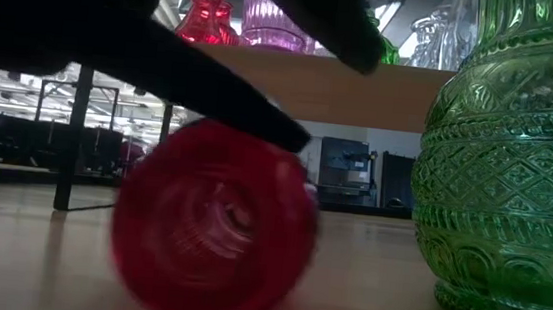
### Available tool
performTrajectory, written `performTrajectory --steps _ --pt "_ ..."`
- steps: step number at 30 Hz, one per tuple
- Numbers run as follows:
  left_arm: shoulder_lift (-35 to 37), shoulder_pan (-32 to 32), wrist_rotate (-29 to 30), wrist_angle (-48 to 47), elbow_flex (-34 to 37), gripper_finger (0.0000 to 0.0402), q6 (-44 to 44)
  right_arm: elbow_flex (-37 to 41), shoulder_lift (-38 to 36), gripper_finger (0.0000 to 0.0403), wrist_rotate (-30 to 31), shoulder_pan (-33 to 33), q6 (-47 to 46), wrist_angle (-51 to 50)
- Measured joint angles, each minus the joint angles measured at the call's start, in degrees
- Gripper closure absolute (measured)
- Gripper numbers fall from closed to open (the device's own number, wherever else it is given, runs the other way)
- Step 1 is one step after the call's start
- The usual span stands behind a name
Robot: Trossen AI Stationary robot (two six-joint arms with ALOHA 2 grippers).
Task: Sort vases onto shelf
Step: Put the red vase on the shelf aligned with the other red vases
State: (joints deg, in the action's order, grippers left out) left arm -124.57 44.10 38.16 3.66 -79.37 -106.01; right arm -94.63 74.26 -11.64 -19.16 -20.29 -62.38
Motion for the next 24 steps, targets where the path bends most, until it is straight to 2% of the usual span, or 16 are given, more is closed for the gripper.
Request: performTrajectory --steps 9,15,20,24 --pt "0.0 0.61 -3.16 1.17 0.0 0.0333 -9.19 0.0 0.0 0.0363 -2.46 0.0 0.22 -0.17" --pt "0.02 2.49 -4.09 7.48 0.0 0.0333 -9.22 0.0 0.0 0.0363 -2.52 0.0 1.39 -0.28" --pt "0.28 5.12 -1.79 7.95 0.0 0.0333 -8.96 0.0 0.0 0.0363 -2.47 0.0 2.78 -0.26" --pt "0.28 7.92 4.58 5.35 0.0 0.0333 -7.83 0.0 0.0 0.0363 -2.45 0.0 2.98 -0.23"
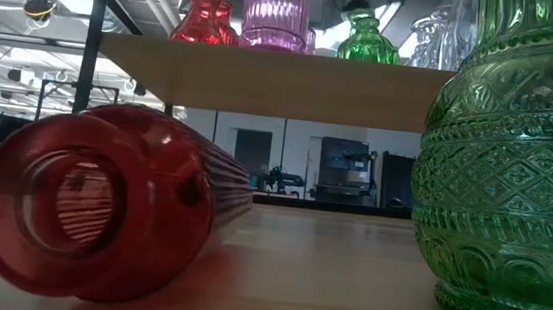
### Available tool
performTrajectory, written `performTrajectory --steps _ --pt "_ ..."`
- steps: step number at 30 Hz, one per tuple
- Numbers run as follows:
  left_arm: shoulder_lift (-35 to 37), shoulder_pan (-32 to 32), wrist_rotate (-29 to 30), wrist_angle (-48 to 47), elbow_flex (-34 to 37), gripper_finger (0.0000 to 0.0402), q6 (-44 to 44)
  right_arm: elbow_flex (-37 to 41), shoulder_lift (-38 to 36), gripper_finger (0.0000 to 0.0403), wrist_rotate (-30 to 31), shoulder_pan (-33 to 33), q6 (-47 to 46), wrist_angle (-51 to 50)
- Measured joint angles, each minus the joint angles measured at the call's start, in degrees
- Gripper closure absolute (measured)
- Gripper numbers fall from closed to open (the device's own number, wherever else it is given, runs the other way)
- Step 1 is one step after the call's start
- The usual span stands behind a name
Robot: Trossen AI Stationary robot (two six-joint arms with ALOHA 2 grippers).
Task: Sort vases onto shelf
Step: Put the red vase on the shelf aligned with the other red vases
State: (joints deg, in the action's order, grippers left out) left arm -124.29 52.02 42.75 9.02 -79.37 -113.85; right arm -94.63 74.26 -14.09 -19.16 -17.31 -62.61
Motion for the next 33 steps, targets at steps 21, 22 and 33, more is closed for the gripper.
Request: performTrajectory --steps 21,22,33 --pt "0.59 -2.91 -17.45 -8.97 2.12 0.0318 26.23 0.0 0.81 0.0363 4.51 0.07 -3.69 7.62" --pt "0.5 -2.93 -16.91 -8.97 2.12 0.0309 28.13 0.0 0.93 0.0363 4.61 0.07 -3.7 8.42" --pt "0.82 -5.69 -20.43 -11.62 2.33 0.0199 36.37 0.0 4.55 0.0363 4.37 0.07 -6.66 9.37"
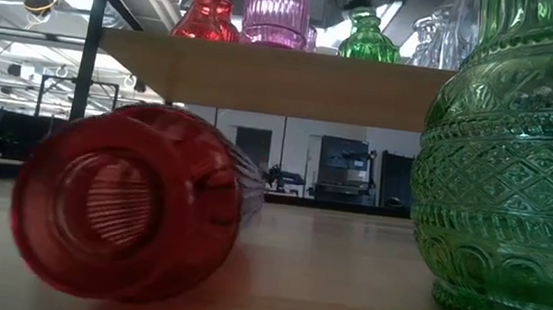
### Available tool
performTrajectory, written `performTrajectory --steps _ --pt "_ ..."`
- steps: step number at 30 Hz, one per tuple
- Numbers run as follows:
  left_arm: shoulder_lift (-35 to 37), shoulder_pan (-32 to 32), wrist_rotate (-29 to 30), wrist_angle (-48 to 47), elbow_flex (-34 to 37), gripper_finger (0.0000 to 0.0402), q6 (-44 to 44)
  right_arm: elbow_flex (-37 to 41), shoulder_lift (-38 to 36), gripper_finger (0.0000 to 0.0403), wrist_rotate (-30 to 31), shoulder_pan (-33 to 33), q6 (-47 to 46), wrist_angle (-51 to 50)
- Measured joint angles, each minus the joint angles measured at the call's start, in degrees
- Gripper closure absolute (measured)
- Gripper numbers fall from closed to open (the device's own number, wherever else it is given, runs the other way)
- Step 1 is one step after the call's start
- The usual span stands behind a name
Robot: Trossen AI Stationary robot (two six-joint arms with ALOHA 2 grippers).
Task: Sort vases onto shelf
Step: Put the red vase on the shelf aligned with the other red vases
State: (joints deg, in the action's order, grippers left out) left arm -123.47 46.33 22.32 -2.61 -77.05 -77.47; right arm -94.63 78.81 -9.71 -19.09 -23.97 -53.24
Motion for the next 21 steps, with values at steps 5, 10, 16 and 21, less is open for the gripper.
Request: performTrajectory --steps 5,10,16,21 --pt "1.69 0.38 2.17 5.81 0.44 0.0194 1.39 0.0 1.09 0.0363 -0.43 -0.02 0.0 -1.1" --pt "6.86 2.21 13.34 -1.75 0.04 0.02 -1.42 0.0 1.27 0.0363 -1.42 -0.02 0.33 -1.36" --pt "6.67 0.17 12.89 -8.93 0.21 0.0209 -3.13 0.0 1.27 0.0363 -3.43 -0.02 0.68 -2.29" --pt "6.17 -2.29 11.08 -10.78 0.3 0.021 -2.45 0.0 1.27 0.0363 -4.91 -0.03 1.73 -6.45"
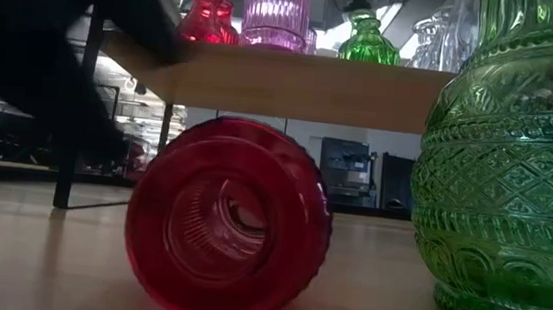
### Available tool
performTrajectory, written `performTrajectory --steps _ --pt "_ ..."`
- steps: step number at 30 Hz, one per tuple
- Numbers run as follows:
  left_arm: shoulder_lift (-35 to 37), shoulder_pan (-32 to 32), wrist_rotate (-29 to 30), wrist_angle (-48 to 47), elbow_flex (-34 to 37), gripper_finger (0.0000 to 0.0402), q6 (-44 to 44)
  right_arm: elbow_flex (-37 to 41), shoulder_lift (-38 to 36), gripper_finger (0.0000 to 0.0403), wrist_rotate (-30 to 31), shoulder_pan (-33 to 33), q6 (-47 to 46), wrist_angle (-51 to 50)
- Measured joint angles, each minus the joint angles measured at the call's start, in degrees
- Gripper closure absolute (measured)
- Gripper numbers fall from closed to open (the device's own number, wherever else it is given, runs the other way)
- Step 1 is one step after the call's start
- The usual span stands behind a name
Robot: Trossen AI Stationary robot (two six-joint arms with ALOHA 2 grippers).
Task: Sort vases onto shelf
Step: Put the red vase on the shelf aligned with the other red vases
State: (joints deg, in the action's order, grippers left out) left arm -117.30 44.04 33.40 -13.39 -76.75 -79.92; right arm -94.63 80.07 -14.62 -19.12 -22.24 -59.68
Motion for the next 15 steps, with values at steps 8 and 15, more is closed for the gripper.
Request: performTrajectory --steps 8,15 --pt "0.2 -2.17 -7.57 2.34 -0.11 0.021 2.47 0.0 -0.07 0.0363 -0.02 -0.04 1.67 -3.82" --pt "0.2 -2.52 -8.42 1.98 -0.11 0.021 -4.05 0.0 -0.09 0.0363 -0.03 -0.04 2.84 -3.73"
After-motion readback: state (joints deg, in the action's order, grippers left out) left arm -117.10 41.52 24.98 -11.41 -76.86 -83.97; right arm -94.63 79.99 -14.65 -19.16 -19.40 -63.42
